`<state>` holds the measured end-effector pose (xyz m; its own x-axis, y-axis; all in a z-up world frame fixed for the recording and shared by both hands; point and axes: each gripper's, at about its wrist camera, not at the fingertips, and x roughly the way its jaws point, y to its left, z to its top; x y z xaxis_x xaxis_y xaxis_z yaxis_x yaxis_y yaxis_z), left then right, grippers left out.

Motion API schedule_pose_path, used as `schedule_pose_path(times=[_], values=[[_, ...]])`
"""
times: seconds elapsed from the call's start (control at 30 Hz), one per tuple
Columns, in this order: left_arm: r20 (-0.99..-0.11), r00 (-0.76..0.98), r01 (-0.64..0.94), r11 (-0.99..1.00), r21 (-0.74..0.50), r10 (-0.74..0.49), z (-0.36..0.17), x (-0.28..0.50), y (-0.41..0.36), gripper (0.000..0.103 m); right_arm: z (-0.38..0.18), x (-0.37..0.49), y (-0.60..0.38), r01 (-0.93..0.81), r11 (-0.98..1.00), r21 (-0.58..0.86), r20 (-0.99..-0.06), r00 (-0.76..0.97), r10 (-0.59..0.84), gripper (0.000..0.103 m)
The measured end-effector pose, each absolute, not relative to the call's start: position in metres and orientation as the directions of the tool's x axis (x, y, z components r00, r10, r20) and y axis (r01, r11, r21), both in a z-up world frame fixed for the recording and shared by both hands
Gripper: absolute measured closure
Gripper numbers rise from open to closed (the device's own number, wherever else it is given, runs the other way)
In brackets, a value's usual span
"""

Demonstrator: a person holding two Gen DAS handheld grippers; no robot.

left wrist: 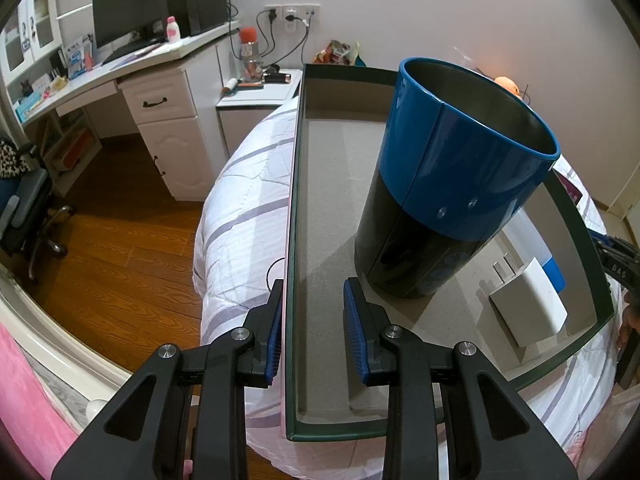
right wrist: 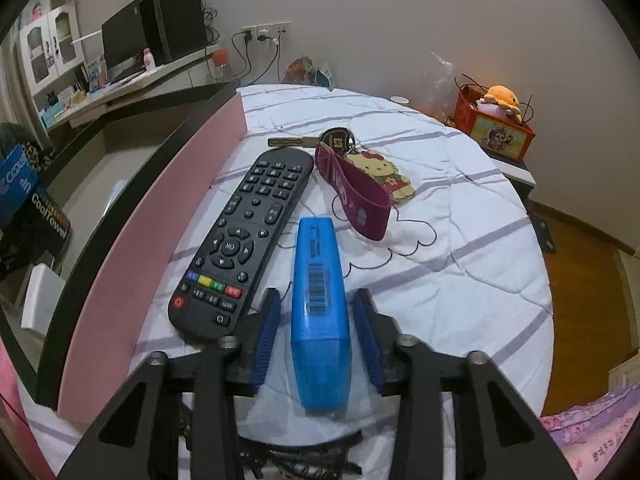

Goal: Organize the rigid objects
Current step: 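Carry the blue case into the tray box and open the right tool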

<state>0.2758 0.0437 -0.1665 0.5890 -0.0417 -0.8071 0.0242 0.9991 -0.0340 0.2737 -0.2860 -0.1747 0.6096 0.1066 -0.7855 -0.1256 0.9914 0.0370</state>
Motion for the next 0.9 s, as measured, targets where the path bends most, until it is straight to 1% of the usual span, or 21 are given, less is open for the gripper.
schedule_pose_path(times=[0.2,0.37,0.53,0.63,0.77,0.9], values=[[-0.807,0.589,0.024,0.999,-0.034,-0.042,-0.167,0.276,0.044,0.075,-0.160,0.264,-0.284,-0.127,0.991,0.039,-0.759,0.641,0.112,0.076],[-0.807,0.589,0.024,0.999,-0.036,-0.043,-0.167,0.276,0.043,0.075,-0.127,0.255,-0.273,-0.147,0.989,0.026,-0.706,0.697,0.122,0.076],[-0.806,0.590,0.024,0.999,-0.038,-0.045,-0.167,0.277,0.043,0.075,-0.088,0.247,-0.243,-0.225,0.974,0.022,-0.642,0.744,0.187,0.076],[-0.806,0.590,0.027,0.999,-0.043,-0.051,-0.167,0.278,0.043,0.075,-0.078,0.249,-0.217,-0.283,0.959,0.015,-0.626,0.745,0.230,0.076],[-0.805,0.590,0.028,0.998,-0.048,-0.056,-0.167,0.279,0.043,0.075,-0.082,0.263,-0.181,-0.343,0.939,0.002,-0.649,0.714,0.263,0.076],[-0.805,0.590,0.030,0.998,-0.054,-0.061,-0.166,0.280,0.045,0.075,-0.100,0.280,-0.152,-0.374,0.927,-0.005,-0.697,0.666,0.265,0.076]])
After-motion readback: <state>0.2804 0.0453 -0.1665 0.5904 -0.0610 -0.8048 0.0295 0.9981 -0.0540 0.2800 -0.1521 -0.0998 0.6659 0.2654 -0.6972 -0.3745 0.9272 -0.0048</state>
